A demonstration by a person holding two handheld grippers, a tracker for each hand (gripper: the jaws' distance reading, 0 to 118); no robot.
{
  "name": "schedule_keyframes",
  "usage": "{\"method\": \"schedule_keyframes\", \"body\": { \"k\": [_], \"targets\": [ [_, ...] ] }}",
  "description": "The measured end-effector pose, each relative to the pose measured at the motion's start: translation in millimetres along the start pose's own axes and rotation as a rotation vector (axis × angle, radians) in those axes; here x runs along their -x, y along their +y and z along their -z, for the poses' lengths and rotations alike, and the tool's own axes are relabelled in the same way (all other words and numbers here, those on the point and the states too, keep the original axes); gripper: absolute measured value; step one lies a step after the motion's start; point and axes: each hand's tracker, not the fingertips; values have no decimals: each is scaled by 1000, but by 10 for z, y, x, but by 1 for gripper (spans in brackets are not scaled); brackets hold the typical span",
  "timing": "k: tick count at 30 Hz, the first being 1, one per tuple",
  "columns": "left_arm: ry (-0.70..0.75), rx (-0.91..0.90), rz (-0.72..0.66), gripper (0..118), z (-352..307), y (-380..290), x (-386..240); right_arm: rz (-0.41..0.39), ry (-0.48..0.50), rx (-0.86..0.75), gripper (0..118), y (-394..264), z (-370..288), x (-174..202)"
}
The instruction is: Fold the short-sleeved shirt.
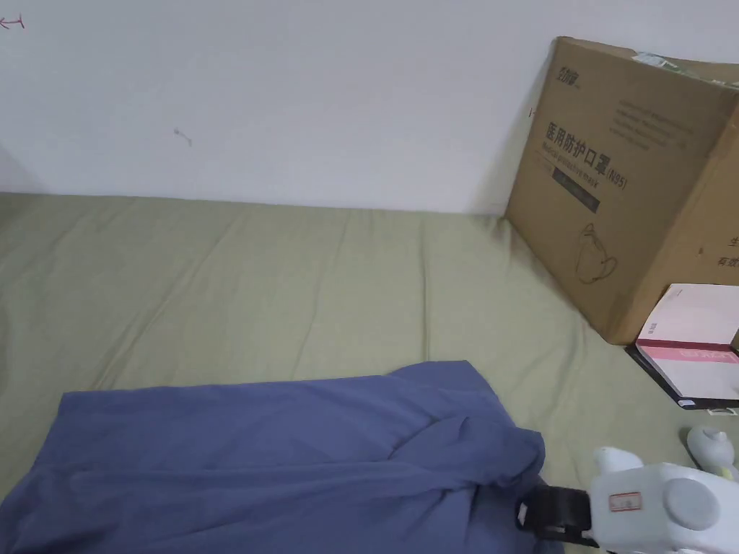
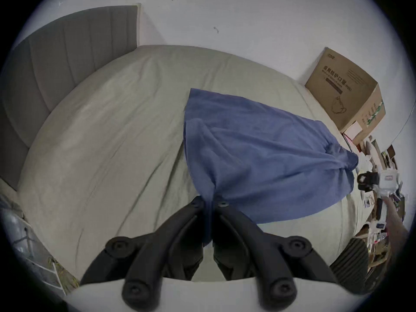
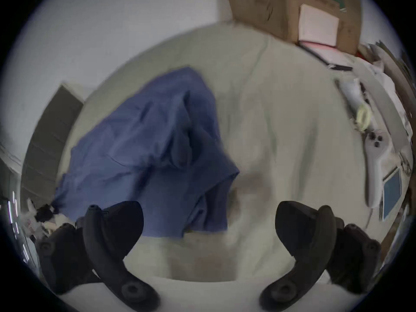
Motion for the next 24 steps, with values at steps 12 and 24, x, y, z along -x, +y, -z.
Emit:
{"method": "schedule_keyframes", "body": {
  "k": [12,24],
  "targets": [
    [-31,26,-10,6,10,41,78,-166,-48,-50,8,-66,-259,401],
    [-47,69,38,6,-511,-239,259,-46,49,7,8,-664,-956,76]
  ]
}}
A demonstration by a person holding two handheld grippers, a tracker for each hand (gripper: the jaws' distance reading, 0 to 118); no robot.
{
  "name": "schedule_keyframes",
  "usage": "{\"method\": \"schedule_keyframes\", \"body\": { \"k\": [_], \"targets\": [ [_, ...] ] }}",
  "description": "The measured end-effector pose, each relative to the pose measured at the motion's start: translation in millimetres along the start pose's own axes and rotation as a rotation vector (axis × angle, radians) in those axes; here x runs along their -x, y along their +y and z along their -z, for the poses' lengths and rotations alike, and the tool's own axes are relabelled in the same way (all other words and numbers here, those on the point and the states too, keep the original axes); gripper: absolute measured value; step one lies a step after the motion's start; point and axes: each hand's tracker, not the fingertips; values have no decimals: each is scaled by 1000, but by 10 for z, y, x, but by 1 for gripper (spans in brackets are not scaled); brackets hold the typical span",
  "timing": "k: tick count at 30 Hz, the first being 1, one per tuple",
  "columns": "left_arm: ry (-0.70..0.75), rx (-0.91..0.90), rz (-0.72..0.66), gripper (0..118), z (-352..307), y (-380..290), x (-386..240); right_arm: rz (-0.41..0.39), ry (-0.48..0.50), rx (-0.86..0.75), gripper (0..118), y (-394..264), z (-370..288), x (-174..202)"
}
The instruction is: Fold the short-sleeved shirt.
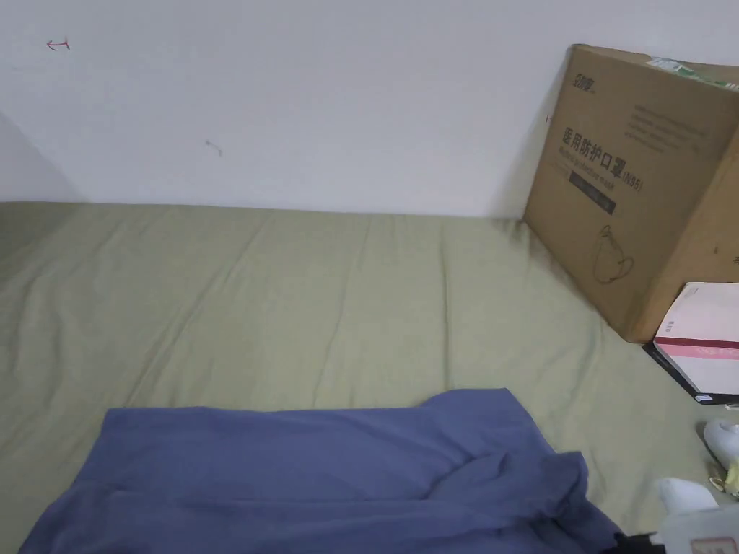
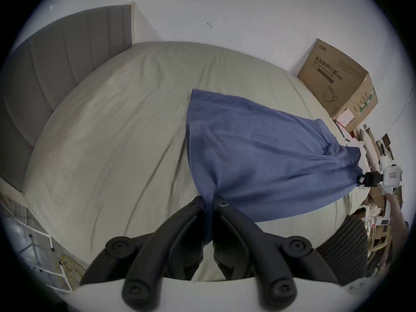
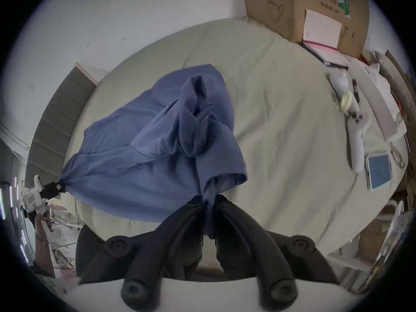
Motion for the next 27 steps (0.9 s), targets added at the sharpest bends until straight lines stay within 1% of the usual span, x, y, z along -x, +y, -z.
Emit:
{"method": "schedule_keyframes", "body": {
  "k": [5,9,10,11,12,13,14,15,16,17,19,21,23,27],
  "targets": [
    [-22,58,13,6,20,-332,134,-9,-2,59,8,-363,36,-51],
    [-37,91,-2,7,158,-443,221,21,-3,75,9,-442,216,-109],
    [-34,97,-5,10,187,-447,230,35,-4,78,10,-451,240,-113],
    [-31,100,-10,18,204,-445,234,45,-5,76,12,-451,246,-109],
    [-24,102,-10,28,214,-441,233,50,-9,73,20,-453,237,-98],
    [-3,94,-5,39,253,-434,293,46,-12,63,37,-461,216,-74],
    [11,80,-3,61,241,-427,300,14,-40,38,72,-469,176,-43],
    [15,65,-4,79,220,-419,304,-21,-69,15,98,-470,138,-17],
    [3,43,-13,95,175,-396,312,-52,-92,-12,115,-472,93,9],
    [-20,20,-29,110,124,-375,290,-62,-99,-51,118,-484,30,30],
    [-62,-45,-39,112,1,-309,237,-50,-45,-152,118,-474,-156,77],
    [-103,-118,-23,113,-191,-202,105,-34,0,-211,118,-436,-329,171],
    [-128,-190,-6,113,-365,-71,-30,-49,71,-294,118,-406,-529,307],
    [-190,-328,21,113,-662,198,-317,-102,124,-430,118,-291,-819,658]
  ]
}}
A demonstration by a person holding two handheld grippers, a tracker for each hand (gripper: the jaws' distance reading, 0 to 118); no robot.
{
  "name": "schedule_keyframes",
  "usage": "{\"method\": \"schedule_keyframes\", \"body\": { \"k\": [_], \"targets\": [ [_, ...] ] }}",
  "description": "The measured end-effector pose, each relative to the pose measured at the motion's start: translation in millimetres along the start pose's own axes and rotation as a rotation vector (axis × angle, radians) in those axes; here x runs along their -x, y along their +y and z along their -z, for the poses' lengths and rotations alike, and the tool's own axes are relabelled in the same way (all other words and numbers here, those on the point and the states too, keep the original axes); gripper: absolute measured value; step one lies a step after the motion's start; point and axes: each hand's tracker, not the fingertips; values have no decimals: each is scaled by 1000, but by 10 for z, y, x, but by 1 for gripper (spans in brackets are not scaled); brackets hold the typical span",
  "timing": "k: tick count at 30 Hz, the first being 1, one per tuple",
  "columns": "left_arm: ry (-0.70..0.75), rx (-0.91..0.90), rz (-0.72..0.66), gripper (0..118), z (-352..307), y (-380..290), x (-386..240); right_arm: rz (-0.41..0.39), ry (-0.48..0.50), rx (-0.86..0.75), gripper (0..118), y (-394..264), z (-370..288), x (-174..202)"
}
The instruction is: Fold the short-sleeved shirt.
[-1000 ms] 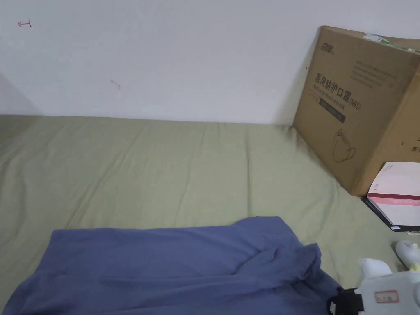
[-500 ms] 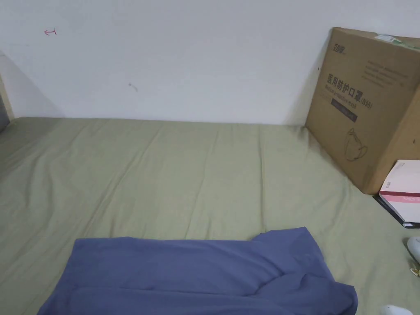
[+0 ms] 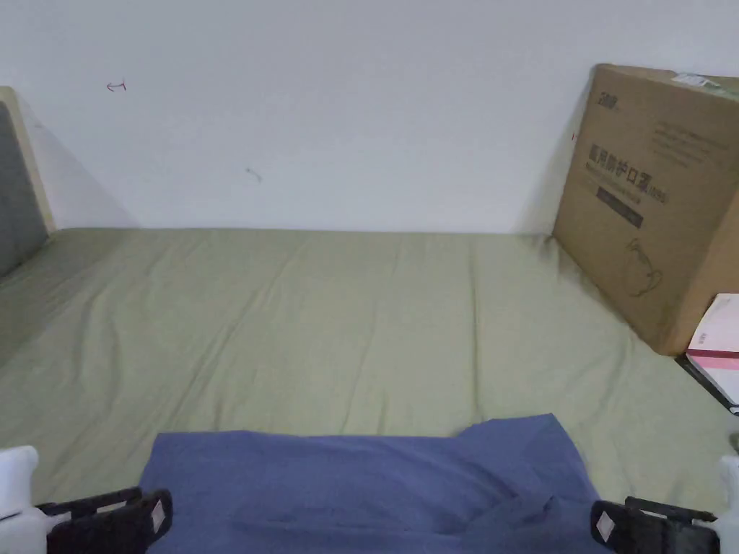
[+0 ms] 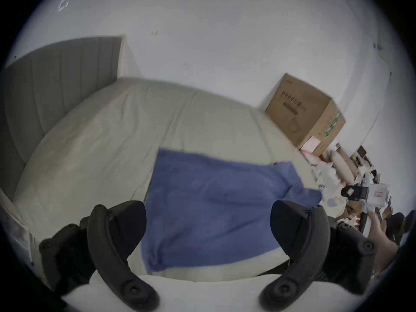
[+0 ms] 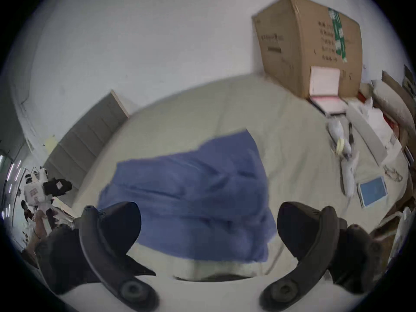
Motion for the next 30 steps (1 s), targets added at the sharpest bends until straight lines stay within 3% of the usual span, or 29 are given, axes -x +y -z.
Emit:
{"method": "schedule_keyframes", "body": {
  "k": [2,3,4,6,7,8,9,13,18,22,23,25,26,30],
  "targets": [
    [-24,-44,26,110,-58,158,-282,12,44,-87,118,121,-71,164],
    [-25,-75,41,102,-75,209,-358,16,75,-128,117,169,-97,225],
    [-30,-111,58,86,-87,257,-424,17,104,-173,116,217,-127,291],
    [-31,-121,75,25,-75,344,-549,22,140,-251,105,309,-156,392],
    [-29,-115,79,5,-13,361,-577,15,160,-259,88,362,-128,431],
    [-24,-121,86,4,25,368,-605,19,166,-280,42,405,-107,469],
    [-26,-127,86,4,49,377,-606,18,153,-295,6,437,-80,498],
    [-13,-127,57,4,277,564,-465,61,150,-292,1,566,132,448],
    [65,121,18,4,1098,1093,159,49,122,-259,1,612,381,422],
    [86,261,3,9,1852,1191,626,57,110,-212,1,620,591,381],
    [100,271,18,20,1998,1182,698,68,111,-203,1,622,631,366],
    [161,344,50,93,2315,1092,814,95,111,-183,1,602,721,340],
    [165,362,52,118,2440,1044,857,102,109,-179,1,590,754,329],
    [190,450,44,115,2883,791,1123,102,80,-123,1,586,890,263]
  ]
}}
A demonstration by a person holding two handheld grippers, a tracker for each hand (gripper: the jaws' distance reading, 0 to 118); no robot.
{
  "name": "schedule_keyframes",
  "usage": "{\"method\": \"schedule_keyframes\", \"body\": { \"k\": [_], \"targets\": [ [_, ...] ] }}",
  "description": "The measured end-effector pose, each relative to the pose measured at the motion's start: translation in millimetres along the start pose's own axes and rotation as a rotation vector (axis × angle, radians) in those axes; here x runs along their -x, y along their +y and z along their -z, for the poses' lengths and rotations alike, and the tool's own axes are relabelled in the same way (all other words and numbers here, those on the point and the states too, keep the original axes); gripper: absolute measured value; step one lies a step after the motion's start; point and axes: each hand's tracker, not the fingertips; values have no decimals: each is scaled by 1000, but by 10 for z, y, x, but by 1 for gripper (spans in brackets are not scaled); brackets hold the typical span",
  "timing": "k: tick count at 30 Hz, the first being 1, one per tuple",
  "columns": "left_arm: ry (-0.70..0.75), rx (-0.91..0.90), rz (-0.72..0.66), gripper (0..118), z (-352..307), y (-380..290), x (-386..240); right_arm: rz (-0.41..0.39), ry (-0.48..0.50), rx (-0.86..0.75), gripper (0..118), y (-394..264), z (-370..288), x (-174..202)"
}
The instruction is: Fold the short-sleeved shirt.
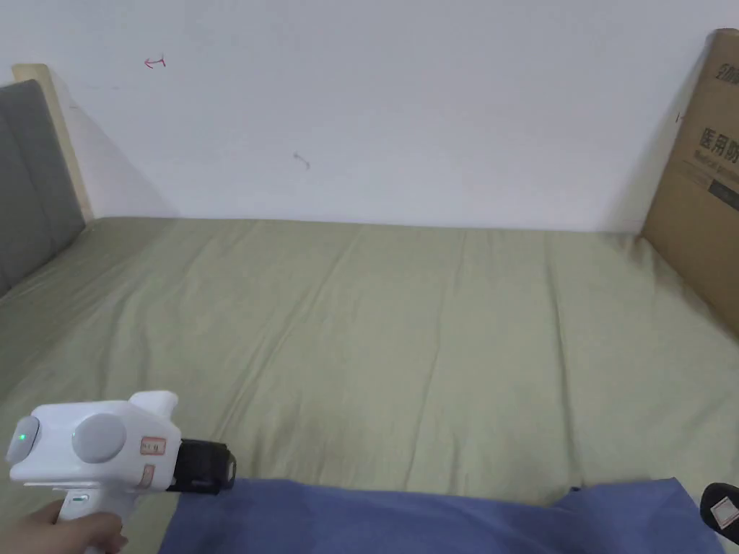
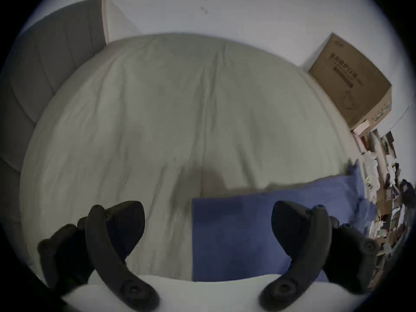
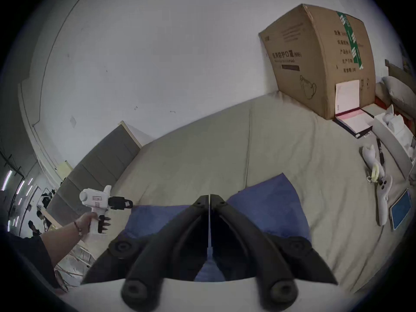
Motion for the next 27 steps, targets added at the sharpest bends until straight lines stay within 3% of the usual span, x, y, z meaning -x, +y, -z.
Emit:
{"method": "schedule_keyframes", "body": {
  "k": [2,4,5,6,7,9,10,13,14,15,17,19,20,22,25,27],
  "targets": [
    [50,48,25,113,227,-43,21,4,-3,16,1,-5,40,-53],
    [82,102,56,104,312,-194,-43,2,-18,40,1,-3,86,-93],
    [84,32,109,102,240,-203,-108,-2,-27,50,1,11,100,-111],
    [88,16,162,93,162,-210,-184,-10,-39,58,1,16,117,-130],
    [71,4,205,77,101,-222,-223,-16,-45,62,1,18,133,-147],
    [55,-23,267,14,-97,-296,-337,-28,-57,70,1,38,191,-197],
    [23,-22,256,2,-139,-304,-365,-31,-64,76,1,62,239,-234],
    [-29,-86,213,2,-402,-344,-465,-45,-119,104,4,221,431,-363],
    [-32,-123,220,2,-497,-355,-478,-47,-123,112,13,293,510,-419],
    [-37,-159,233,2,-646,-355,-525,-51,-124,129,38,381,615,-497],
    [-71,-198,226,2,-873,-370,-558,-74,-167,210,118,542,888,-708],
    [-99,-221,189,2,-1040,-431,-526,-74,-275,252,117,616,1178,-865],
    [-105,-232,179,2,-1113,-403,-532,-85,-257,329,117,613,1358,-927],
    [-115,-238,162,2,-1195,-462,-495,-59,-311,431,117,621,1719,-1138],
    [-106,-242,140,2,-1241,-502,-467,36,-323,503,116,632,2061,-1410],
    [-100,-239,133,2,-1249,-540,-429,44,-334,532,111,571,2251,-1516]
  ]
}}
